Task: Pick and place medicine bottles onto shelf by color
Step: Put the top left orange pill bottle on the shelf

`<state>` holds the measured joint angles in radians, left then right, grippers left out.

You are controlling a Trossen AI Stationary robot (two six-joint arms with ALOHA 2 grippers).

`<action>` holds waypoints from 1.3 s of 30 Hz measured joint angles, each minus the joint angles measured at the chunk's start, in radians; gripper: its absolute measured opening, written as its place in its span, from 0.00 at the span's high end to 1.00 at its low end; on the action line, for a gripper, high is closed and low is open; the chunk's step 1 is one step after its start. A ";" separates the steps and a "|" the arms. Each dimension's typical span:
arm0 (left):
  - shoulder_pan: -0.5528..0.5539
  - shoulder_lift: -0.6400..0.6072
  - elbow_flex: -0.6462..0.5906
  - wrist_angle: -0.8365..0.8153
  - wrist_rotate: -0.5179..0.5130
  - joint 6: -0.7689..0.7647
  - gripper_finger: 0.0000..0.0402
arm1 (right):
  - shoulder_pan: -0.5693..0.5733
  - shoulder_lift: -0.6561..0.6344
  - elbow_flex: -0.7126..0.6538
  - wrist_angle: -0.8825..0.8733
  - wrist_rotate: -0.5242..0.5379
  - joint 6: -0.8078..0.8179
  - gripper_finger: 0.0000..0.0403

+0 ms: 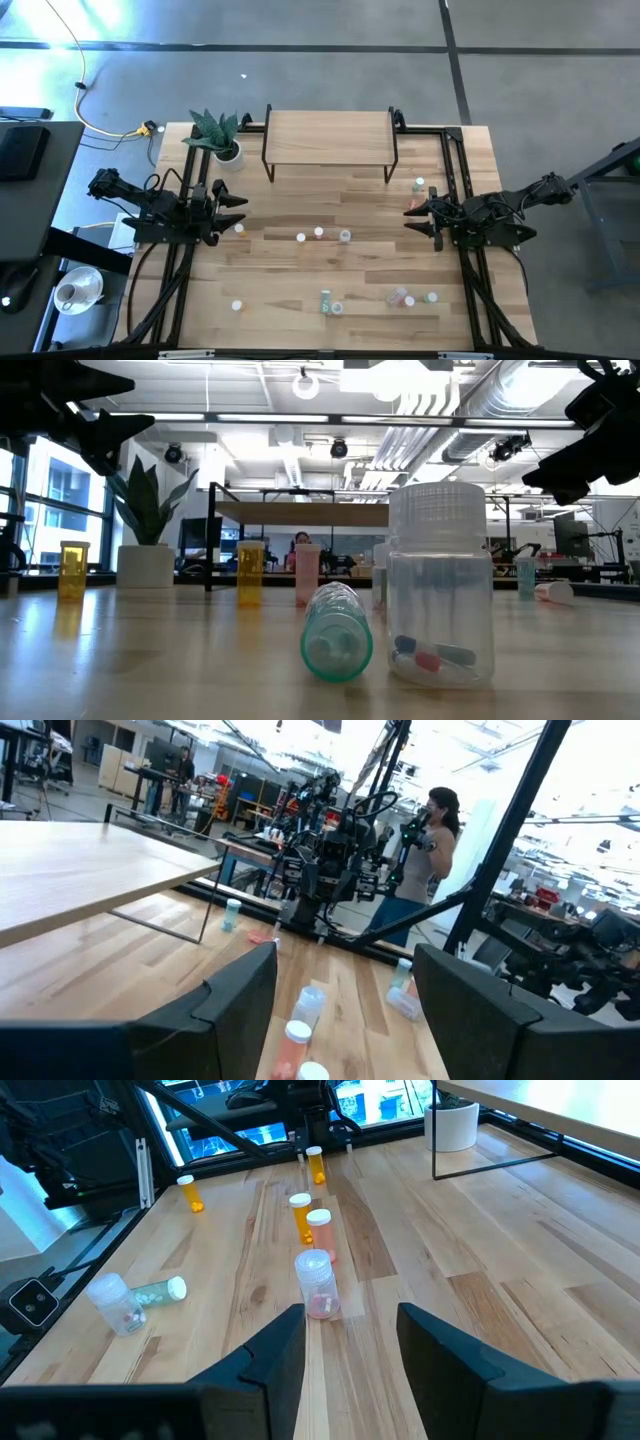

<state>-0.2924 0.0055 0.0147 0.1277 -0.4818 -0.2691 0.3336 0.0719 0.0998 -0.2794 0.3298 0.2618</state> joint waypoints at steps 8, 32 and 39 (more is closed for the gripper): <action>0.000 0.000 0.000 0.002 -0.001 -0.008 0.44 | 0.000 0.000 0.000 0.000 0.000 0.000 0.63; 0.000 0.000 0.084 0.114 0.034 0.200 0.44 | 0.000 0.000 0.000 0.000 0.000 0.000 0.63; 0.000 0.070 0.311 -0.124 -0.082 0.236 0.44 | 0.000 0.000 0.000 0.000 0.000 0.000 0.63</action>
<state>-0.2924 0.0751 0.3261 0.0041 -0.5635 -0.0329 0.3336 0.0719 0.0998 -0.2794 0.3298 0.2619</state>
